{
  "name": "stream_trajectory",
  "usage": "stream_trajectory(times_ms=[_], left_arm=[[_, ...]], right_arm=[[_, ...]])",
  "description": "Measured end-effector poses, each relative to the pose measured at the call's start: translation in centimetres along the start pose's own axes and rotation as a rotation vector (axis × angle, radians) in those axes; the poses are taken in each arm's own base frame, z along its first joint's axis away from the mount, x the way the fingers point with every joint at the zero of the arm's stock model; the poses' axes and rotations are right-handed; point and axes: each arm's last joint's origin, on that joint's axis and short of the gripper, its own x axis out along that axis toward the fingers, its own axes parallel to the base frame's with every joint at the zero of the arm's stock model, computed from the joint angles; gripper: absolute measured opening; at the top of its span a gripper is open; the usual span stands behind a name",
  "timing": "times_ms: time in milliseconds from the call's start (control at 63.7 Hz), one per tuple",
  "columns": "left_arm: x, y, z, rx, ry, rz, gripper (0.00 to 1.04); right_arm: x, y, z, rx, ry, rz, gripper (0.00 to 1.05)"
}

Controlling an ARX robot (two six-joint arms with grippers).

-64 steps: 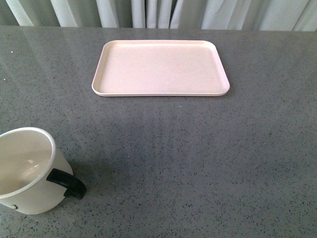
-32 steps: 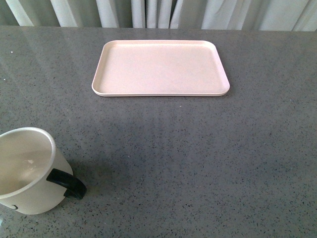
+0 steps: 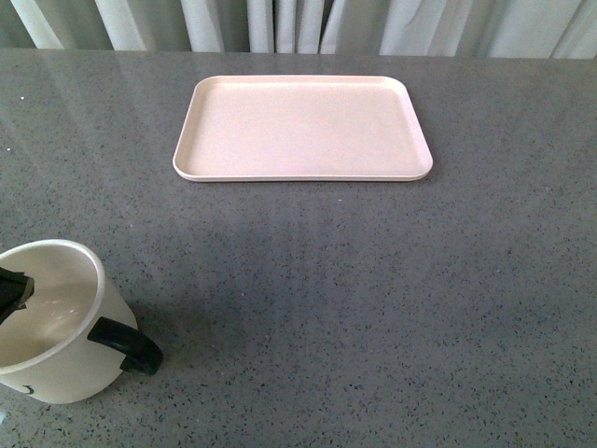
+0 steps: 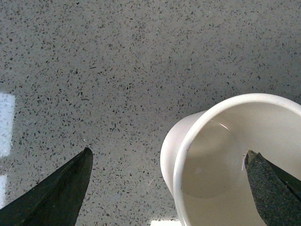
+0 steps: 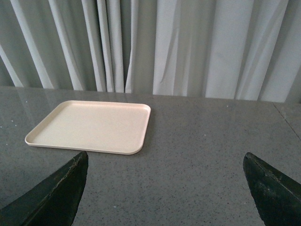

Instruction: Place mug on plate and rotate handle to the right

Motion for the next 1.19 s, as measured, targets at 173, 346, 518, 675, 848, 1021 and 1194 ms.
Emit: stream_trajectory(times_ms=[173, 346, 518, 675, 848, 1021, 1194], left_arm=[[0.5, 0.1, 0.3, 0.023, 0.014, -0.003, 0.84], [1.0, 0.1, 0.4, 0.045, 0.032, -0.010, 0.58], [1.2, 0.1, 0.3, 0.059, 0.043, -0.010, 0.34], [1.3, 0.1, 0.5, 0.064, 0.044, -0.011, 0.10], [1.1, -0.1, 1.0, 0.066, 0.048, -0.017, 0.02], [0.6, -0.5, 1.7, 0.076, 0.045, -0.020, 0.02], [0.2, -1.2, 3.6, 0.093, 0.016, -0.036, 0.02]], right_arm=[[0.0, 0.0, 0.0, 0.000, 0.000, 0.000, 0.96], [0.0, 0.0, 0.0, 0.000, 0.000, 0.000, 0.96], [0.0, 0.0, 0.0, 0.000, 0.000, 0.000, 0.96], [0.0, 0.0, 0.0, 0.000, 0.000, 0.000, 0.96], [0.0, 0.0, 0.0, 0.000, 0.000, 0.000, 0.96], [0.0, 0.0, 0.0, 0.000, 0.000, 0.000, 0.96], [0.0, 0.0, 0.0, 0.000, 0.000, 0.000, 0.96]])
